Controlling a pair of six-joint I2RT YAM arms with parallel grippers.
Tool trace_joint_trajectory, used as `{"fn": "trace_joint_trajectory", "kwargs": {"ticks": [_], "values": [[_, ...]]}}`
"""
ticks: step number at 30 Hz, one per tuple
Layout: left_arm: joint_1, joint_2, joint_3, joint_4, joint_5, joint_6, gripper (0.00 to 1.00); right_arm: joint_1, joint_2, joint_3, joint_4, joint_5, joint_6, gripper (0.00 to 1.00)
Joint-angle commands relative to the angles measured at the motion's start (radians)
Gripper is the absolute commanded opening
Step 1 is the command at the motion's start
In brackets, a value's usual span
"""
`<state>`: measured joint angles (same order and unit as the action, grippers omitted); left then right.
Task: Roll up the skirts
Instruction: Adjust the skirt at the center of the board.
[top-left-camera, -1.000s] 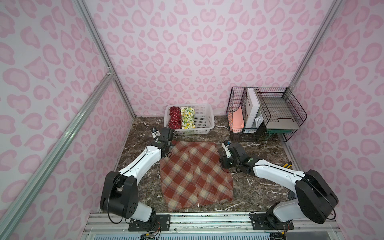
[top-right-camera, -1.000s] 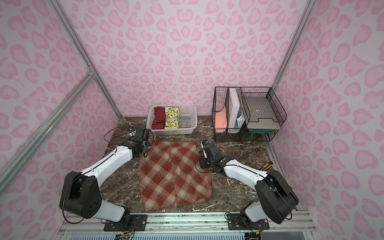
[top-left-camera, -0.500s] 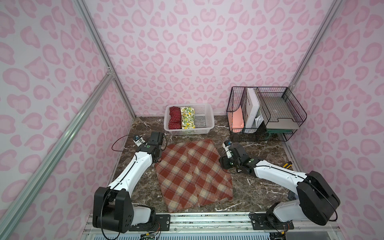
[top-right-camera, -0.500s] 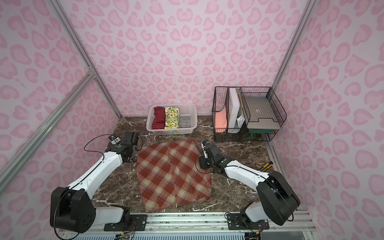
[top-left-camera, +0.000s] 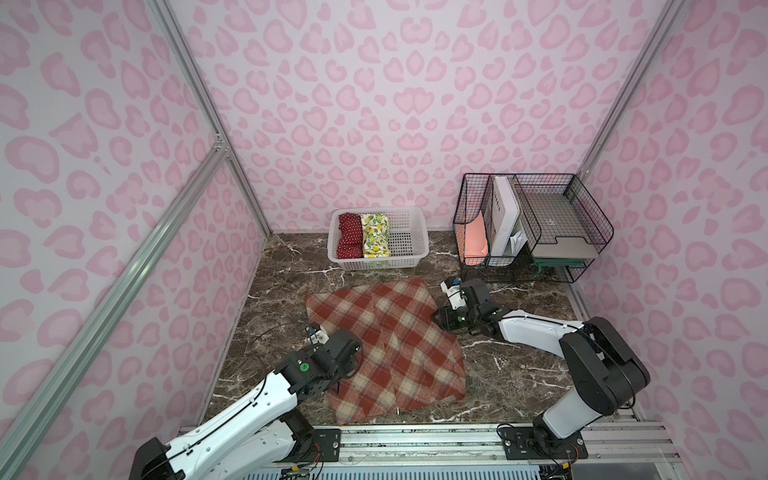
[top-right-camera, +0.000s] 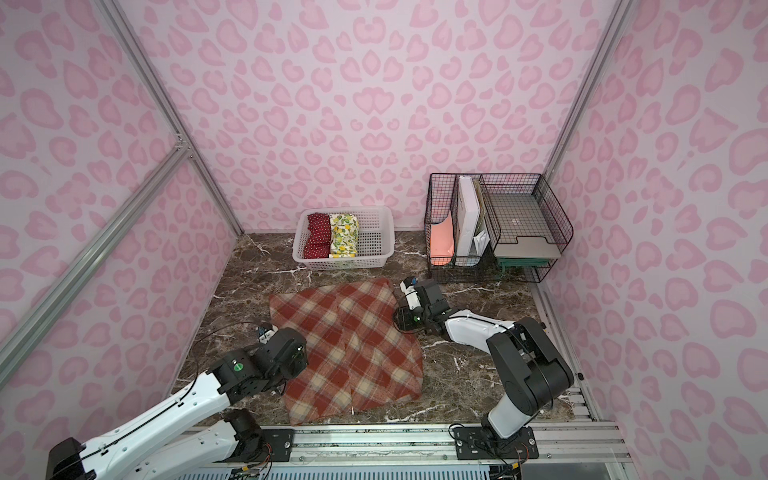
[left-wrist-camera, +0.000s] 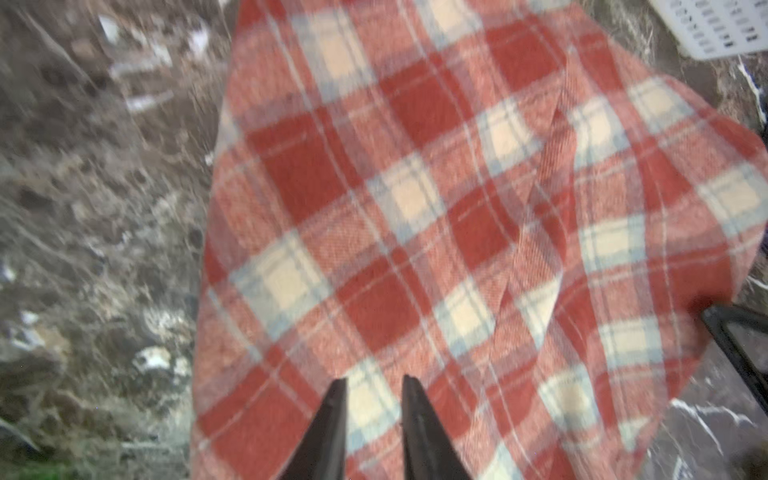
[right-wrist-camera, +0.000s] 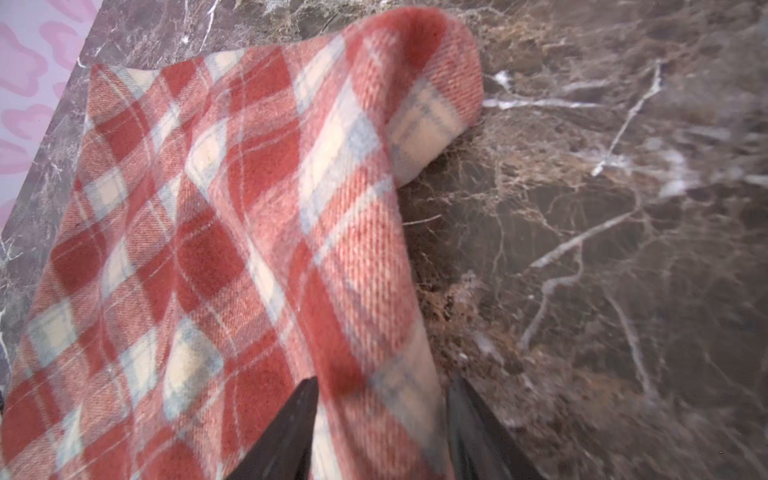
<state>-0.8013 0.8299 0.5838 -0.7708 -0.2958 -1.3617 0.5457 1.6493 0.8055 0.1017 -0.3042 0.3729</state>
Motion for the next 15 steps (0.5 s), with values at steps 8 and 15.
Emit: {"fn": "trace_joint_trajectory", "kwargs": {"ticks": [8,15], "values": [[-0.219,0.278,0.049,0.046,0.087,-0.196,0.00,-0.056,-0.017,-0.012,0.018,0.030,0.120,0.00],[-0.237,0.540,0.106,0.183,0.170,-0.152,0.00,-0.160,-0.287,-0.208,-0.030,0.234,0.275,0.00]]}}
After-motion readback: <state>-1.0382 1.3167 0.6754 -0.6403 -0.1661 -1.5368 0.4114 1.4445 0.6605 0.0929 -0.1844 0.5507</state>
